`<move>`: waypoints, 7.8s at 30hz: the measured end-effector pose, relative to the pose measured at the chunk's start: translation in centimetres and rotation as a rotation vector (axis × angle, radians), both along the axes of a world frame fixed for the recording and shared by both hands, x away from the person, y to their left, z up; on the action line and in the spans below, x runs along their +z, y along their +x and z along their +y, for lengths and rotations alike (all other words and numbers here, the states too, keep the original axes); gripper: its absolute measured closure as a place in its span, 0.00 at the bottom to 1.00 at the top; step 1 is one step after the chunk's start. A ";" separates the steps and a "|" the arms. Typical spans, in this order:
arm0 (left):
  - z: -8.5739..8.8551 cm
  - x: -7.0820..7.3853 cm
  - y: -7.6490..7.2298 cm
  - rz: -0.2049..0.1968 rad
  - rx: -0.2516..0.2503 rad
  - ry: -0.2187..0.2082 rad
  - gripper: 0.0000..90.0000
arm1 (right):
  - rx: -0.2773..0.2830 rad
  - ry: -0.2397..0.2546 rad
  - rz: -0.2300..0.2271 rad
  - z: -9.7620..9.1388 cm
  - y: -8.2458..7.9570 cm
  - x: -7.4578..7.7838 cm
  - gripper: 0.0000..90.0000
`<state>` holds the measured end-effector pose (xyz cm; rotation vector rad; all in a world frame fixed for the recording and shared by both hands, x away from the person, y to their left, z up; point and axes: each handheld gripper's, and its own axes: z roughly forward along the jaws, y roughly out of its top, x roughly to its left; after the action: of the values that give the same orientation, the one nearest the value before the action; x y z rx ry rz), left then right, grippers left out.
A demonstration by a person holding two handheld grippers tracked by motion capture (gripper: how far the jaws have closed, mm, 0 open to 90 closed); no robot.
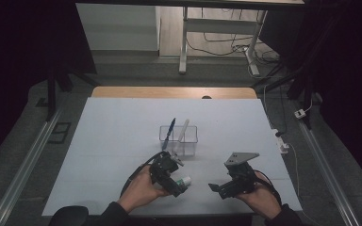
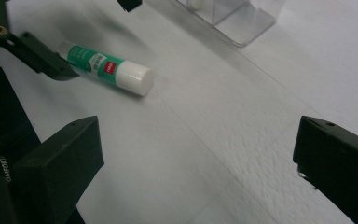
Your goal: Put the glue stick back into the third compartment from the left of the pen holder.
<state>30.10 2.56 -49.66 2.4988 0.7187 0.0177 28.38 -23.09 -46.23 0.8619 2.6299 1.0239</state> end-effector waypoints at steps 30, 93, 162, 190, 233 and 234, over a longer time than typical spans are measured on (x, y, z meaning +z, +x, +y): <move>-1.5 0.0 0.5 -0.008 -0.044 0.038 0.72 | -0.070 0.011 -0.042 -2.7 -1.0 0.6 0.01; -2.1 6.1 11.5 -0.291 0.157 -0.413 0.72 | -0.103 0.053 -0.056 -4.9 -2.5 0.8 0.01; 3.4 6.5 6.5 -0.187 0.156 -0.355 0.15 | -0.157 0.105 0.054 -6.0 -1.7 0.3 0.01; 10.9 4.9 -0.7 -0.140 0.216 -0.403 0.00 | -0.169 0.114 0.091 -6.1 -1.4 0.2 0.01; 21.7 2.2 -10.6 -0.131 0.516 -0.255 0.00 | -0.155 0.086 0.072 -5.8 -1.6 0.2 0.01; 21.8 2.2 -10.7 -0.130 0.517 -0.251 0.00 | -0.155 0.086 0.071 -5.8 -1.6 0.2 0.01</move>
<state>19.40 24.34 -47.47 1.9982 1.2085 0.2571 26.79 -28.85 -45.98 1.1216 2.5436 1.0914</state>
